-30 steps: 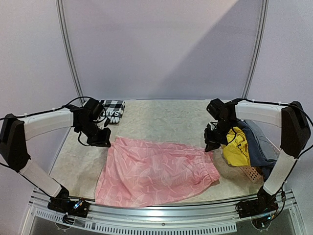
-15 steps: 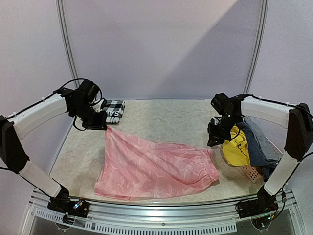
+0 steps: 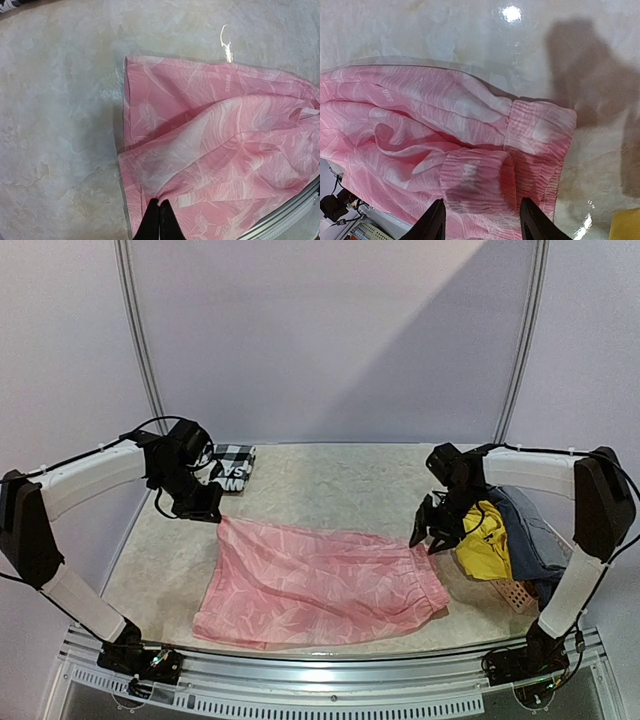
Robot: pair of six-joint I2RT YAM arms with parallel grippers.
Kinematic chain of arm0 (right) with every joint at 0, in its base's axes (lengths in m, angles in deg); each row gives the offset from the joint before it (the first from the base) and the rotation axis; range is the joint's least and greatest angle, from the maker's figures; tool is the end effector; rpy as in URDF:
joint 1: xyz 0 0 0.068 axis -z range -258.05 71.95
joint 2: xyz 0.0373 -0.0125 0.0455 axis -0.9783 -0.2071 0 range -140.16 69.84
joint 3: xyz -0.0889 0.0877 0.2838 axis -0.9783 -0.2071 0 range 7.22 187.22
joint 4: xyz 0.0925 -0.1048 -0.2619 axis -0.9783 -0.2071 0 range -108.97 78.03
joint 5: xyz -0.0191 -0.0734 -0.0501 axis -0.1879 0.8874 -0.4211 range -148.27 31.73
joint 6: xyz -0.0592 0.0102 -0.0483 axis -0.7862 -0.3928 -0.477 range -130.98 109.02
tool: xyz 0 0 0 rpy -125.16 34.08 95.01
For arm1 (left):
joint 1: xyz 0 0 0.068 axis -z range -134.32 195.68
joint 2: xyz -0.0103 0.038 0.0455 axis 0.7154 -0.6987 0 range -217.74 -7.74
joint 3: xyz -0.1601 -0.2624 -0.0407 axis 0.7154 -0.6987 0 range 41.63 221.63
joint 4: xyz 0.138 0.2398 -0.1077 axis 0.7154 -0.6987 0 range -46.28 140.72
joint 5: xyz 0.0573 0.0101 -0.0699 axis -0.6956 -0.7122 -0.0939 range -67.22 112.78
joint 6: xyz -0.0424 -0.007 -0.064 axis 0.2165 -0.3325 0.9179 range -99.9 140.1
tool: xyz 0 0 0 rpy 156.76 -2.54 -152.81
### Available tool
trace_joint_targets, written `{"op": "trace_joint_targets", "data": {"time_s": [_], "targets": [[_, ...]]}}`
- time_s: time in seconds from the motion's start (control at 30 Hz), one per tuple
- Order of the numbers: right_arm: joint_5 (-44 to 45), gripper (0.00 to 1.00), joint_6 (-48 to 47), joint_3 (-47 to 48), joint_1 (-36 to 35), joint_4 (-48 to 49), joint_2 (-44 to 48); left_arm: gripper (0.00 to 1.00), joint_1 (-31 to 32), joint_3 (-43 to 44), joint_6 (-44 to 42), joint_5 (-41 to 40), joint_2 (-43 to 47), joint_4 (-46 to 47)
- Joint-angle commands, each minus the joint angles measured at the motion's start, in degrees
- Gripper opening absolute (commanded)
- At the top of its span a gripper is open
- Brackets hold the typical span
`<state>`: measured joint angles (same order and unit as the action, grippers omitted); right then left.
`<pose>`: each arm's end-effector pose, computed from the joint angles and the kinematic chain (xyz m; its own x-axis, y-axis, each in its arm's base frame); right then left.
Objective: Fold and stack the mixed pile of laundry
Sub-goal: Adjust the rectangle-folded shorts at the center of the board.
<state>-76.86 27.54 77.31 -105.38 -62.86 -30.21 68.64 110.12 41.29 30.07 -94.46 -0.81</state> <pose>0.3182 0.1879 0.1876 -0.9853 0.1552 0.0717 0.1705 0.9229 0.3452 0.3079 -0.1395 0.2535 -0.9600 0.0173 -0.2794 0.0862 0.9679 -0.2362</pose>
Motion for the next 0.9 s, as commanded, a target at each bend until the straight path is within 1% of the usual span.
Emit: {"op": "trace_joint_targets", "data": {"time_s": [0.0, 0.1, 0.13, 0.2, 0.3, 0.43, 0.63, 0.77, 0.87], "targets": [[-0.6, 0.49, -0.1, 1.6, 0.2, 1.7, -3.1, 0.0, -0.5, -1.0, 0.0, 0.7, -0.1, 1.3], [-1.0, 0.39, -0.4, 1.7, 0.2, 2.3, -4.6, 0.0, -0.5, -1.7, -0.1, 0.8, 0.1, 1.4], [-1.2, 0.32, -0.5, 1.7, 0.2, 2.6, -4.7, 0.0, -0.5, -1.9, 0.0, 0.9, 0.1, 1.4], [-1.6, 0.21, -0.4, 1.6, 0.2, 3.0, -4.8, 0.0, -0.5, -2.2, -0.1, 0.9, 0.3, 1.5], [-1.8, 0.01, -0.4, 1.7, 0.2, 3.3, -4.1, 0.0, -0.5, -2.4, -0.3, 0.7, 0.4, 1.4], [-1.0, 0.0, 0.2, 1.8, 0.2, 2.1, -1.9, 0.0, -0.5, -1.2, -0.7, -0.5, 0.7, 0.6], [4.9, 0.0, 2.4, 1.5, 1.4, -2.0, 4.0, 0.0, -0.6, 3.2, -2.0, -2.3, -0.2, -1.7], [6.3, 0.0, 3.5, 0.4, 2.6, -1.5, 7.8, 0.0, -0.7, 4.9, -2.2, -2.2, -1.5, -1.9], [6.6, 0.0, 4.1, -0.5, 3.0, -0.8, 8.4, 0.0, -0.6, 5.5, -2.1, -2.3, -2.1, -1.5]]}}
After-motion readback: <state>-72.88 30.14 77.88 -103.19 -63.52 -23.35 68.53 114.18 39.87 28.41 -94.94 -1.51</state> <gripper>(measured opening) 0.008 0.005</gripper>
